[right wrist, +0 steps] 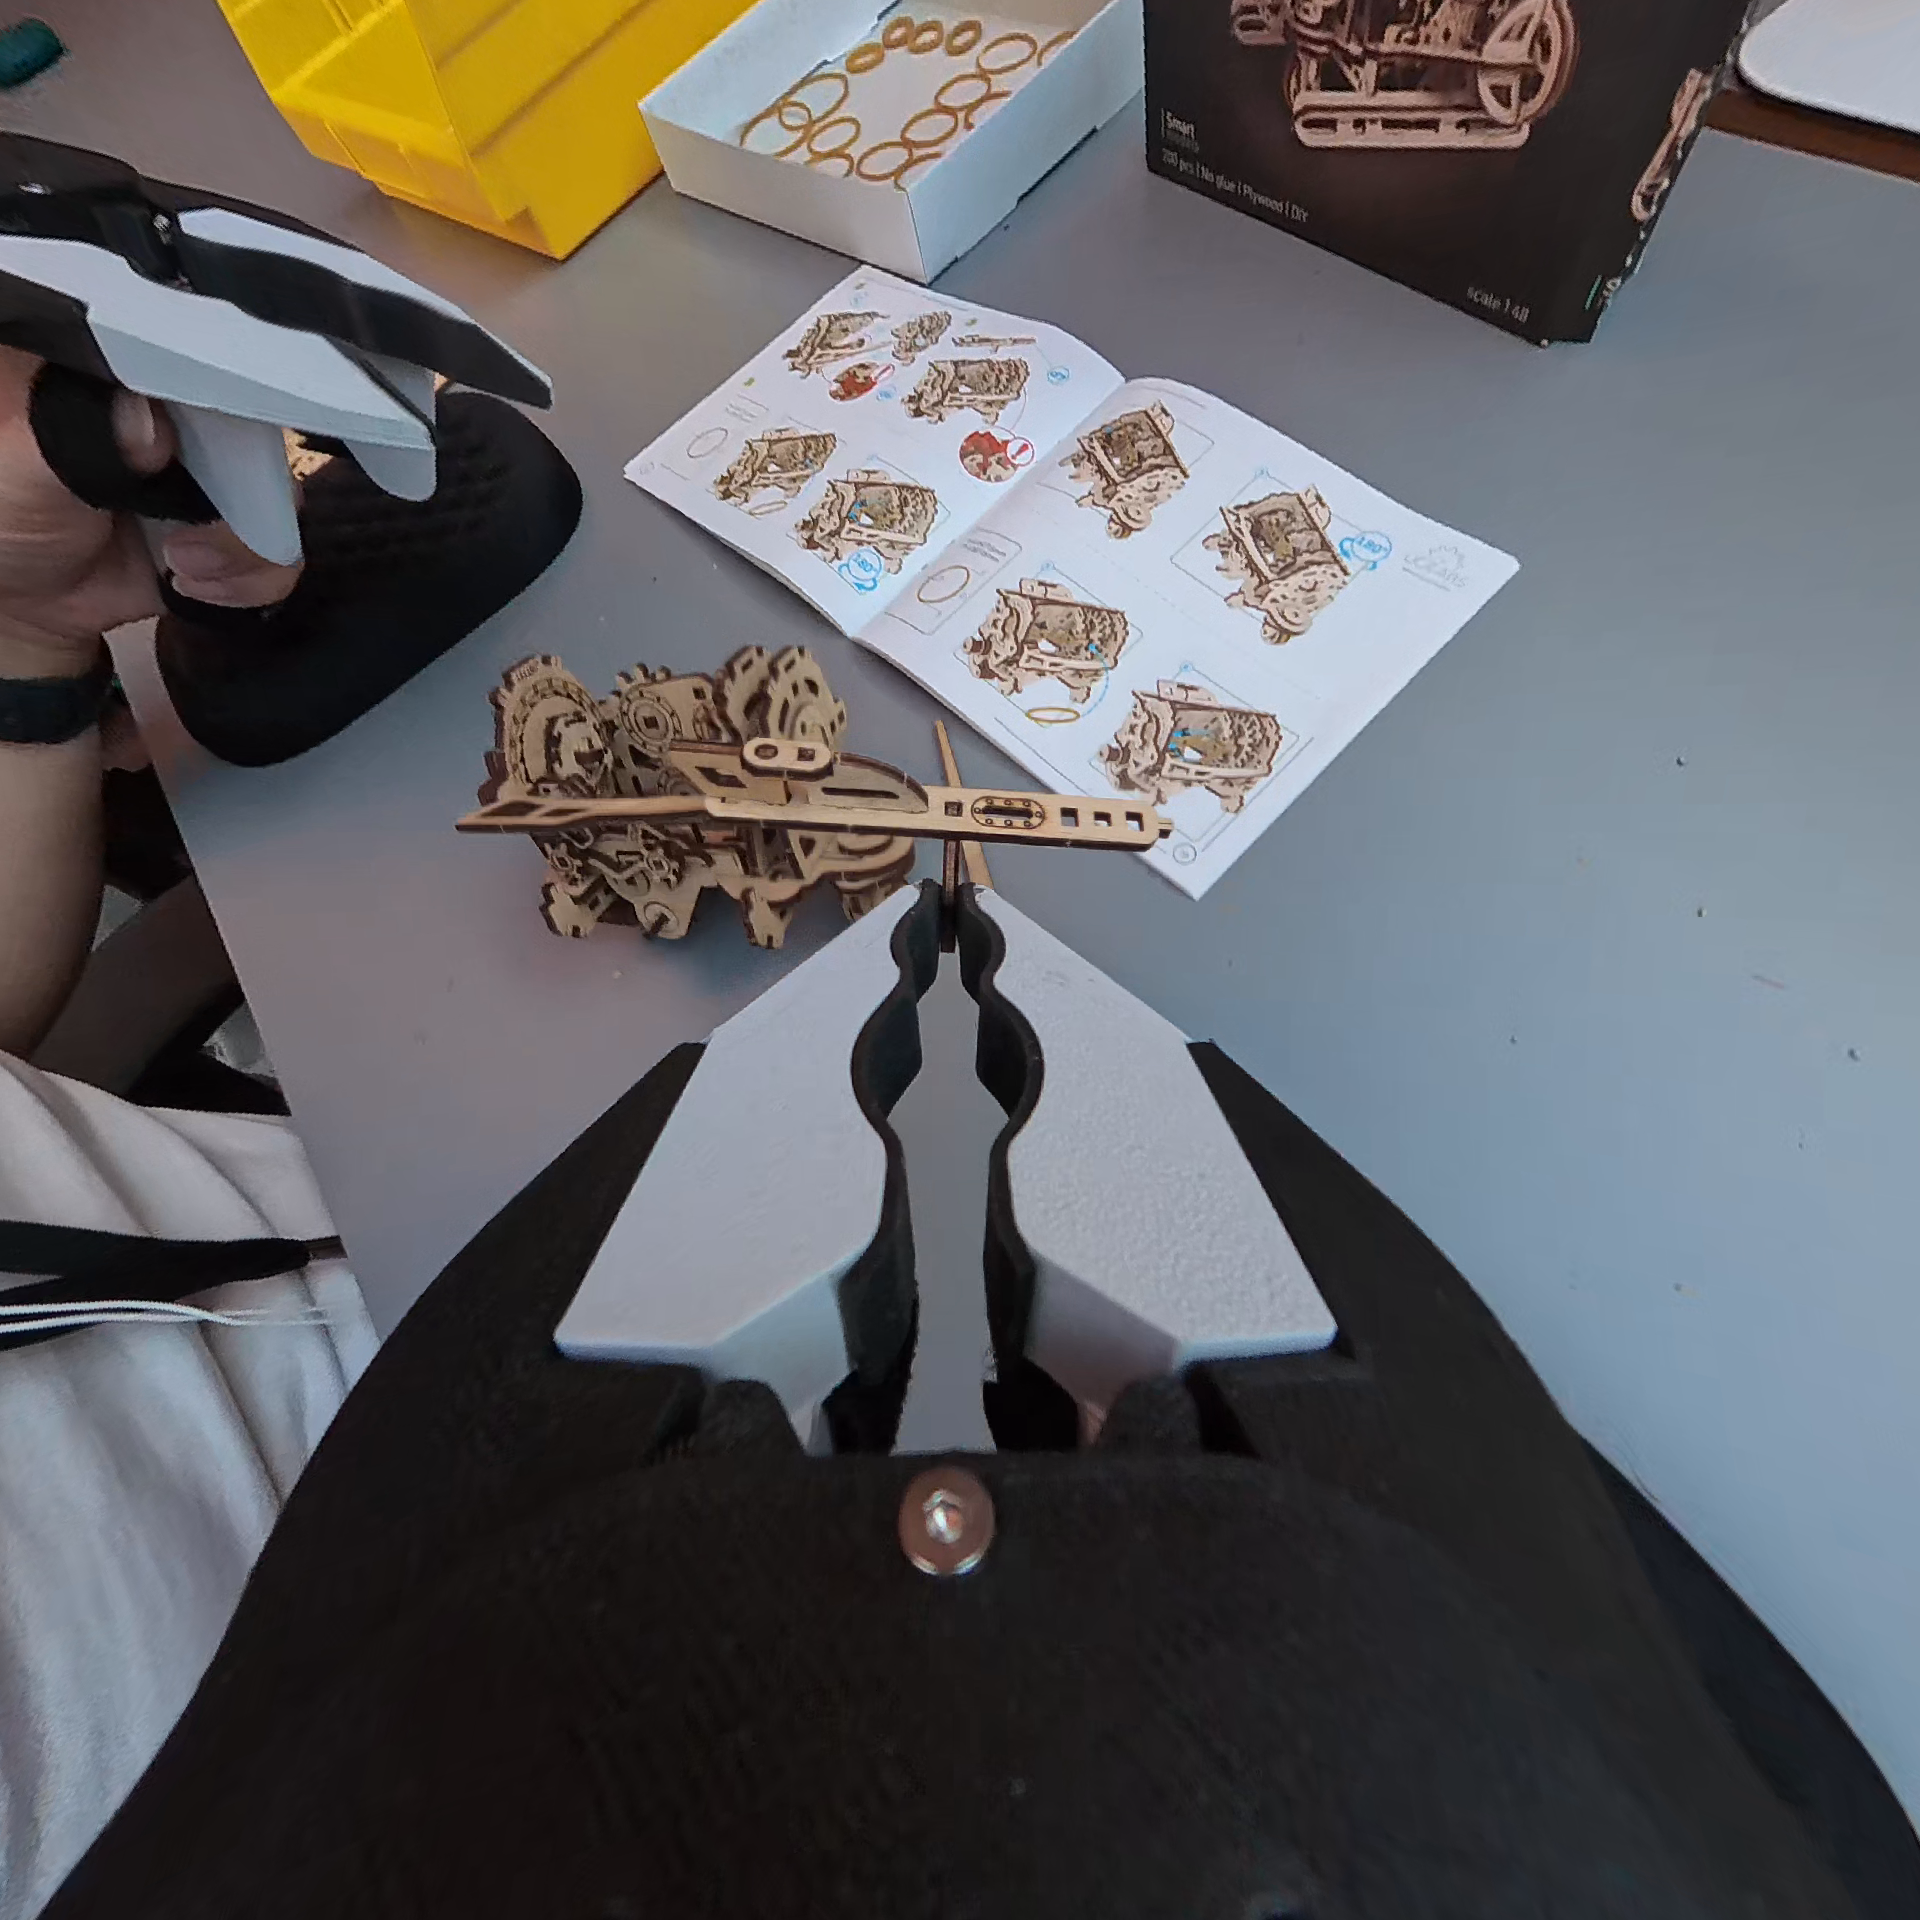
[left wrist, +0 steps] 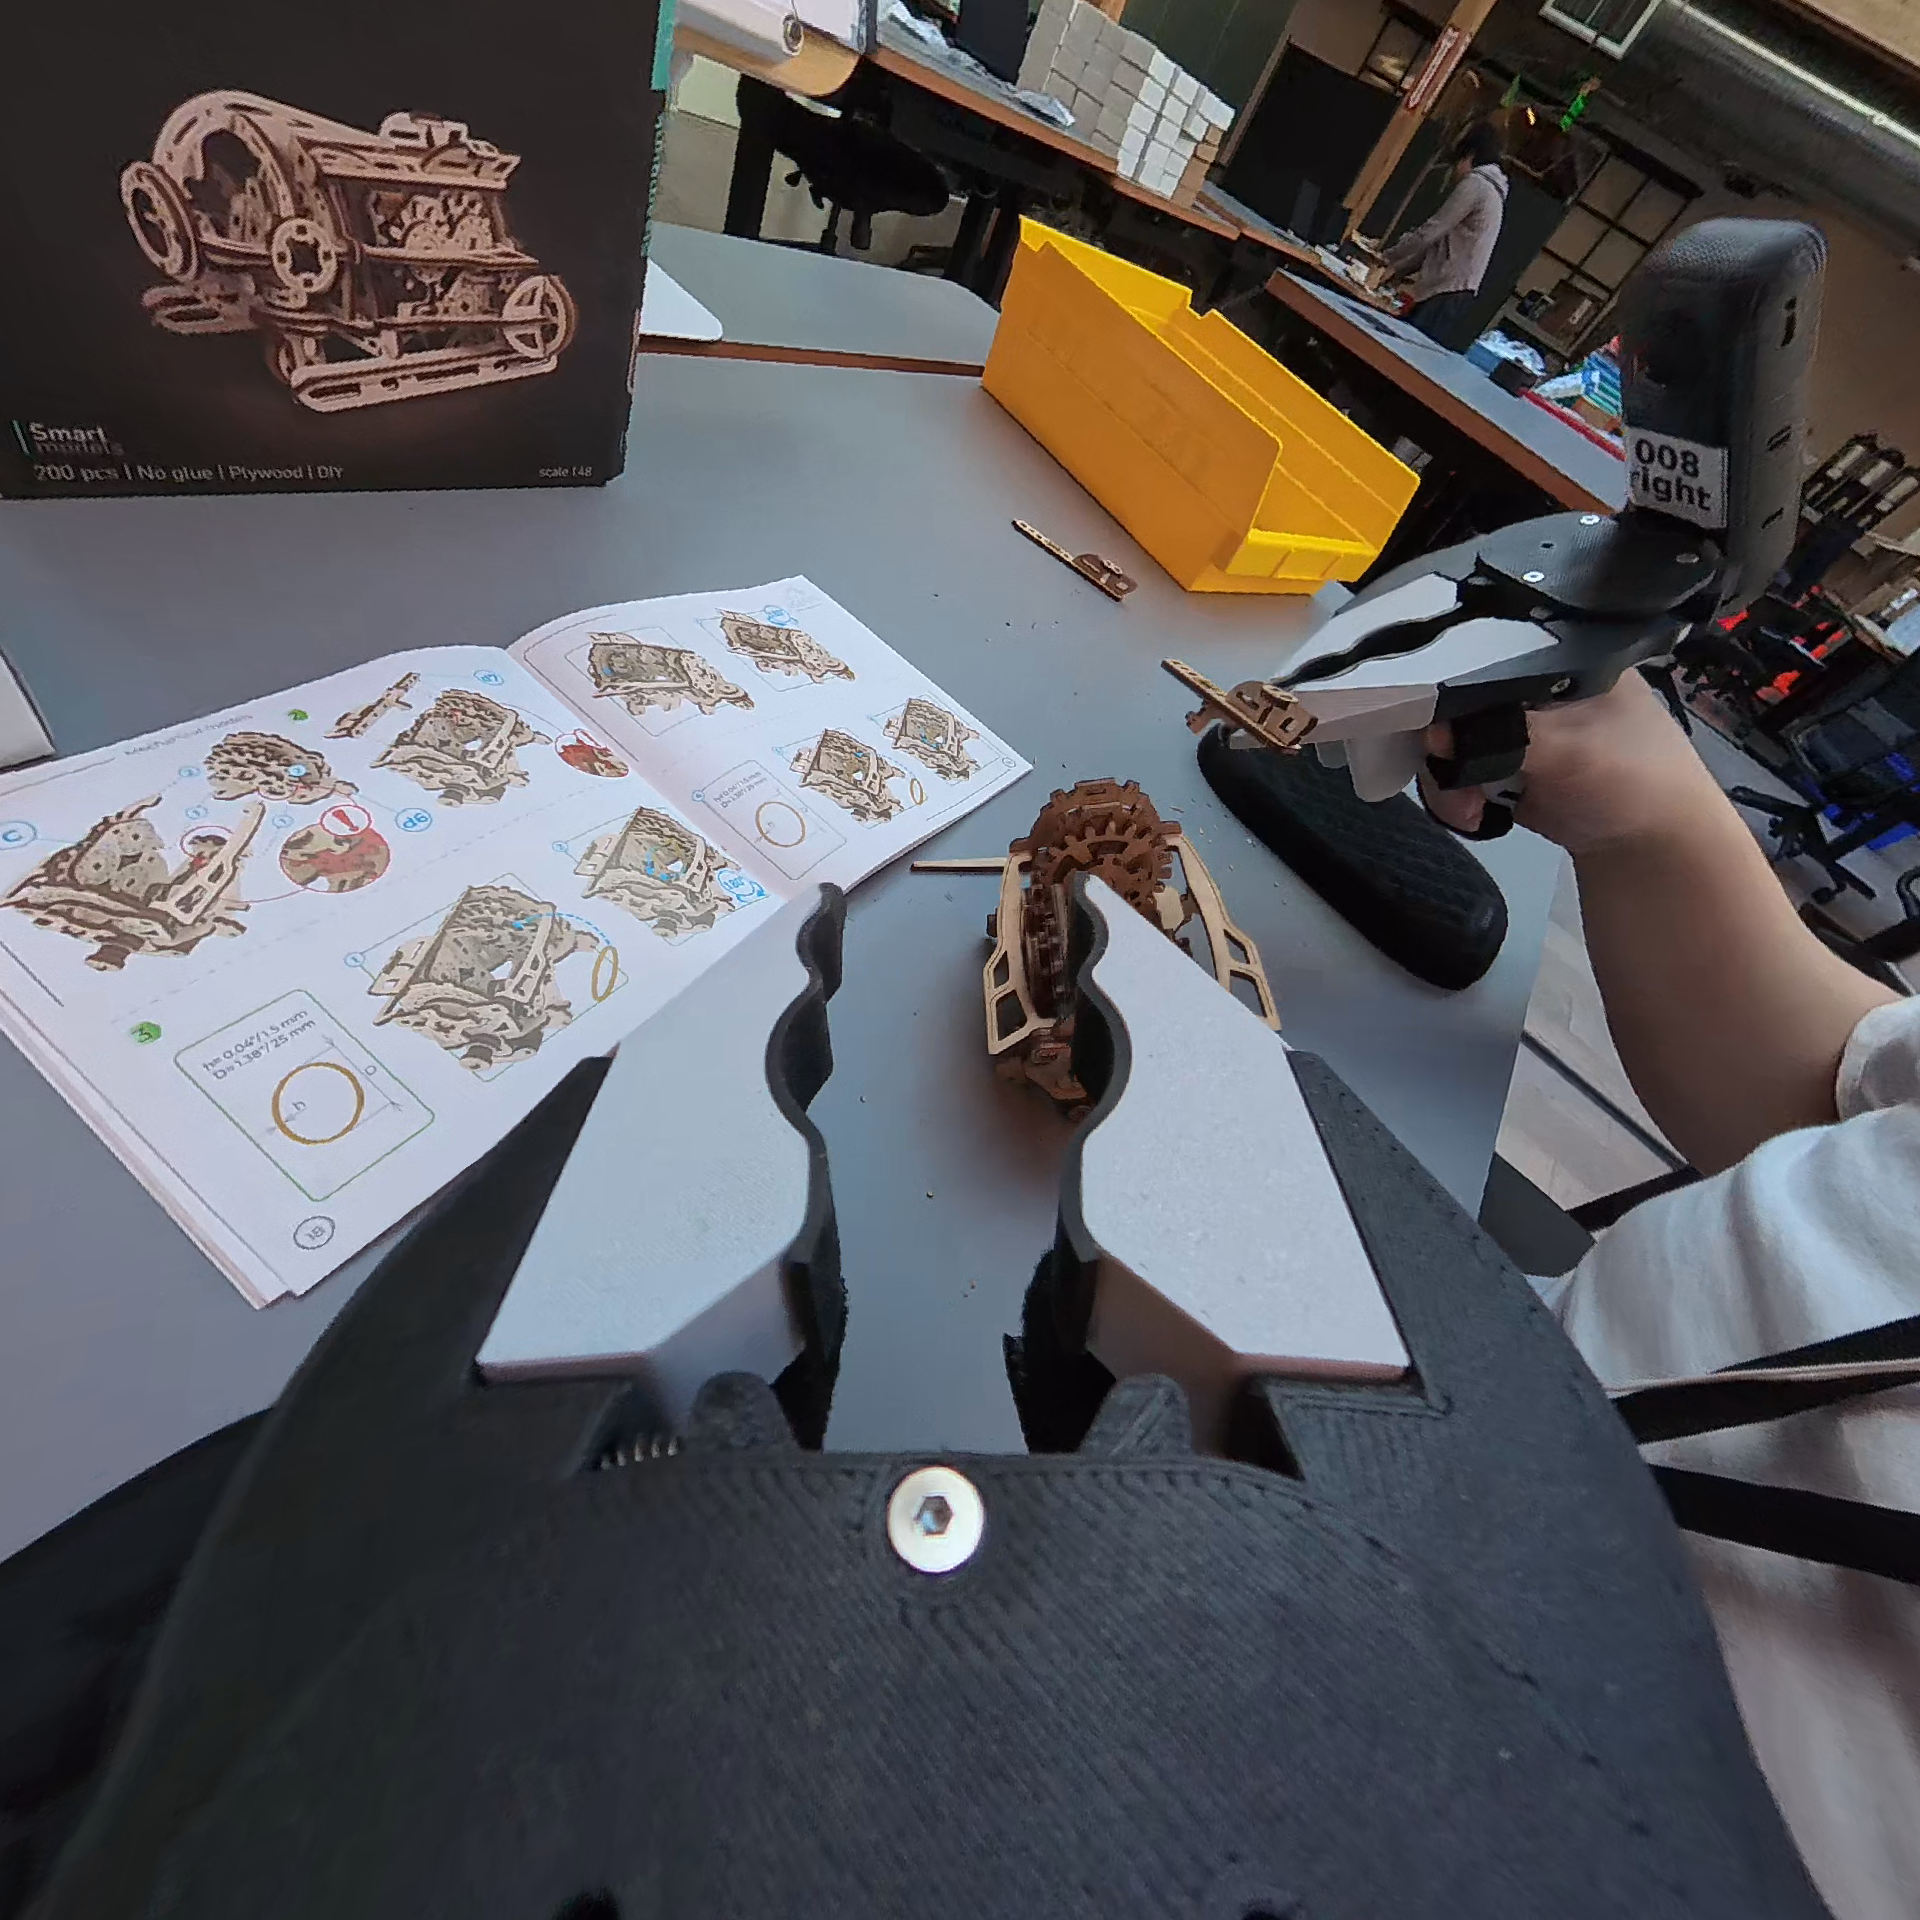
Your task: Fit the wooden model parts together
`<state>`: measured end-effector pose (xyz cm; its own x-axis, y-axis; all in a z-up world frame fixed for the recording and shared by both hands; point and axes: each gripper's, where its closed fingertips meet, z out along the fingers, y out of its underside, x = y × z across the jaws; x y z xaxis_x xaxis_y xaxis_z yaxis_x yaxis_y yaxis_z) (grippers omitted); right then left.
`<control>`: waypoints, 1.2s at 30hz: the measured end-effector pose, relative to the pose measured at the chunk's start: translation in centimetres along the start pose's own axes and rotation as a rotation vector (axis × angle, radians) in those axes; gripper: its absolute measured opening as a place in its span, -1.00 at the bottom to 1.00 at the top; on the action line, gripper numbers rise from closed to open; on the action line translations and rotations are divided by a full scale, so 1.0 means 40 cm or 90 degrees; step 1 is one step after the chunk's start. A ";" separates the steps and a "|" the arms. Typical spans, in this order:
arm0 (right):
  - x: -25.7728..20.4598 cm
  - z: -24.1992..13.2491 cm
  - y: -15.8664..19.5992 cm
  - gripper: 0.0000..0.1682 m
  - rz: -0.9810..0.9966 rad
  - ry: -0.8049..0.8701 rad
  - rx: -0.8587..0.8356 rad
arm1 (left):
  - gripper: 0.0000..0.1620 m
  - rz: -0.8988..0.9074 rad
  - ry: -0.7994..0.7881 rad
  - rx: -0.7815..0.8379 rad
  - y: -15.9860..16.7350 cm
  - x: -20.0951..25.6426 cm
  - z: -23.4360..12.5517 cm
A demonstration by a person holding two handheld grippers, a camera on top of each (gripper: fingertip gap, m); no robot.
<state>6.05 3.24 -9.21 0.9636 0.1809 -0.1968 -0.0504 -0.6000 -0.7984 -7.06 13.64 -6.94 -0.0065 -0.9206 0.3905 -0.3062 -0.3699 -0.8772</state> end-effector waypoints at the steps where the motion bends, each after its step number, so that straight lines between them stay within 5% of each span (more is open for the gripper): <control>1: -0.004 0.006 -0.018 -0.98 -0.002 -0.004 -0.002 | -0.51 0.004 0.004 -0.005 -0.005 0.008 0.006; 10: -0.076 0.079 -0.169 -0.98 -0.069 -0.053 -0.016 | -0.70 0.043 -0.001 -0.034 -0.030 0.063 0.046; 36: -0.119 0.185 -0.139 -0.98 -0.136 -0.010 -0.099 | -0.92 0.076 -0.052 -0.031 -0.032 0.072 0.071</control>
<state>-0.22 11.46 -8.05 0.9439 0.3274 -0.0422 0.1962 -0.6593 -0.7258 -3.98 11.12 -5.47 0.0306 -0.9655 0.2584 -0.3535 -0.2523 -0.9008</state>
